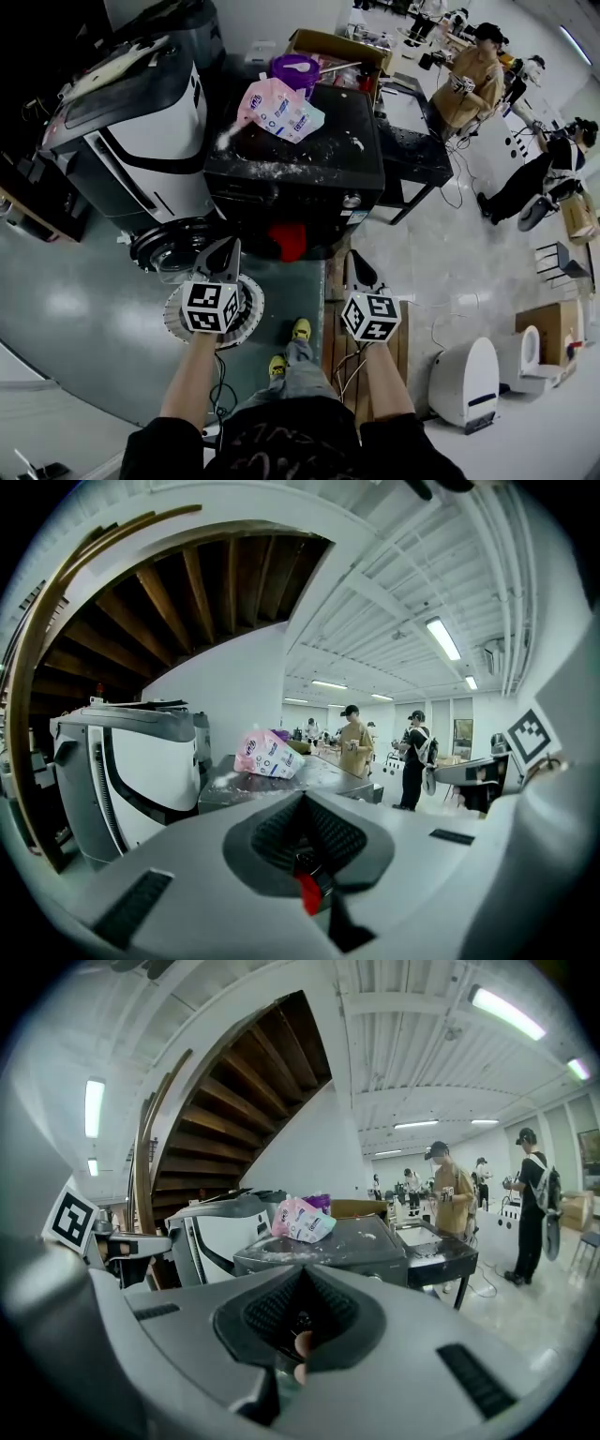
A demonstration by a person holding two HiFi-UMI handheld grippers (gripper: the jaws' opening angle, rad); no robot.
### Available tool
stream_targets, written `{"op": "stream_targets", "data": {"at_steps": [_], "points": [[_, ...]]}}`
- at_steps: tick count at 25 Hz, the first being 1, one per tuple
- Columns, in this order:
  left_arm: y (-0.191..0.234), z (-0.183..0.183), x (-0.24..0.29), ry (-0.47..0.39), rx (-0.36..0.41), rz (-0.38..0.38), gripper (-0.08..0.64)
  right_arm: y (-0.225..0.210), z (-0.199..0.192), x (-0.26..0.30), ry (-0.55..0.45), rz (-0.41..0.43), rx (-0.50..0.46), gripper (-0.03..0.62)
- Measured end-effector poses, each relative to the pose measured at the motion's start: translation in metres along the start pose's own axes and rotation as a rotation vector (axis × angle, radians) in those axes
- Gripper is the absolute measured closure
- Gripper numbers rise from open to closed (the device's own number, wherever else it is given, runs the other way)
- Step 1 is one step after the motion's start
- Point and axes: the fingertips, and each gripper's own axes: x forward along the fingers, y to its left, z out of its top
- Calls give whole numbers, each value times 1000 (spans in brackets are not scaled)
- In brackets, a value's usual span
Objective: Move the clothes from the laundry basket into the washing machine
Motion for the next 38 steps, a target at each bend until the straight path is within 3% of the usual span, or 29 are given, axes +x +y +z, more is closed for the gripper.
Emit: {"op": "stream_targets", "data": {"at_steps": [19, 38], "points": [[-18, 53, -72, -125, 57, 12, 549, -4, 44, -73, -114, 3, -15, 588], [-16, 59, -98, -149, 93, 52, 549, -13, 61, -99, -158, -18, -52, 589]]}}
